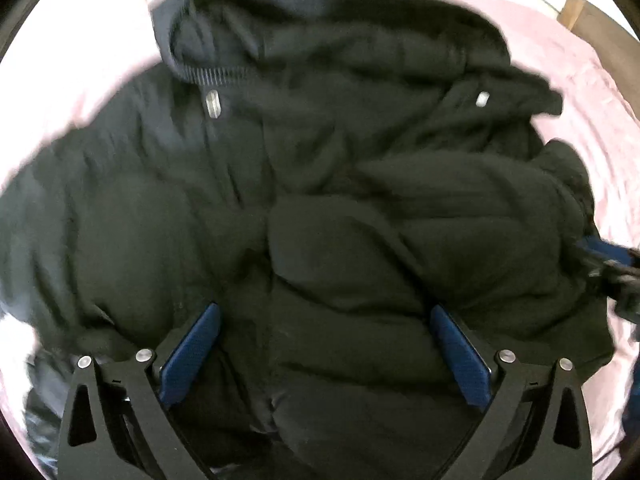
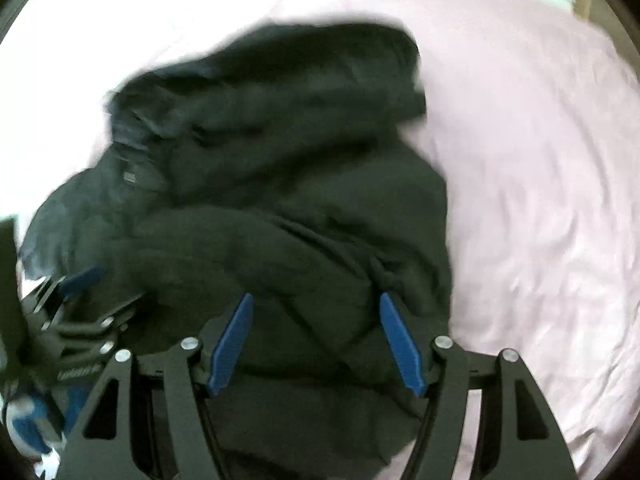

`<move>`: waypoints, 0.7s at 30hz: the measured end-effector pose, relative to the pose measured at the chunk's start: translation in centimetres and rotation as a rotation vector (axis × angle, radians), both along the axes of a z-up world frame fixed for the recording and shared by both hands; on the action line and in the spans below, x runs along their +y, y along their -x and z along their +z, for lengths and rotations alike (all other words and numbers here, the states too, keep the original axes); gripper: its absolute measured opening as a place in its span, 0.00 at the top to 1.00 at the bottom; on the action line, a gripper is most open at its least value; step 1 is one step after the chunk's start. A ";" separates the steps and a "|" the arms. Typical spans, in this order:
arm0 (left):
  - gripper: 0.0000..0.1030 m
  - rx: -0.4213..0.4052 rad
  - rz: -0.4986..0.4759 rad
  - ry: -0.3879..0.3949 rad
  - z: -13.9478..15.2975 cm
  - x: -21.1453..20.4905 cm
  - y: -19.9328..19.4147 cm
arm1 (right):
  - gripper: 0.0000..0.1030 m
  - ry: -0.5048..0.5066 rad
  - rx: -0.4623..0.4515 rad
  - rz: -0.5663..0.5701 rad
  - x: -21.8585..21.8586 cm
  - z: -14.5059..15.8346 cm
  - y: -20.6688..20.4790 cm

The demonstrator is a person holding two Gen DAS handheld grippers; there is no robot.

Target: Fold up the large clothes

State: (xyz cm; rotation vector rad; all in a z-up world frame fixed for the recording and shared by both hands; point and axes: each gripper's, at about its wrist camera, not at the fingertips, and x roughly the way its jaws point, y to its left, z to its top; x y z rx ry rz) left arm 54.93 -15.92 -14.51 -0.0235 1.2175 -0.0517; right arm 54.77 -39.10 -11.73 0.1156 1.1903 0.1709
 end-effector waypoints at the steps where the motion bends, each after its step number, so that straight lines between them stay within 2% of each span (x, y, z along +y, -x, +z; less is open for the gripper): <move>1: 0.01 0.007 0.002 -0.004 -0.5 0.1 0.1 | 0.36 0.023 0.043 -0.003 0.1 -2.0 -0.2; 3: 0.01 0.007 -0.004 -0.010 -0.4 0.0 0.0 | 0.35 0.045 0.076 0.005 0.5 -4.0 0.0; 5: 0.01 0.000 0.000 -0.006 0.3 0.0 0.0 | 0.34 0.065 0.067 -0.006 1.0 -4.3 0.3; 10: 0.01 -0.041 0.006 0.012 2.5 0.8 1.7 | 0.34 0.080 -0.004 -0.026 1.4 -0.5 2.7; 14: 0.01 -0.028 0.000 0.002 1.8 0.9 2.9 | 0.34 0.040 -0.033 -0.046 1.7 1.0 5.8; 18: 0.01 0.004 -0.023 -0.004 0.8 0.7 3.7 | 0.34 0.052 0.012 -0.059 2.3 -0.9 8.1; 21: 0.01 0.010 -0.038 -0.004 1.2 0.3 3.6 | 0.34 0.064 0.049 -0.079 2.3 -2.2 8.4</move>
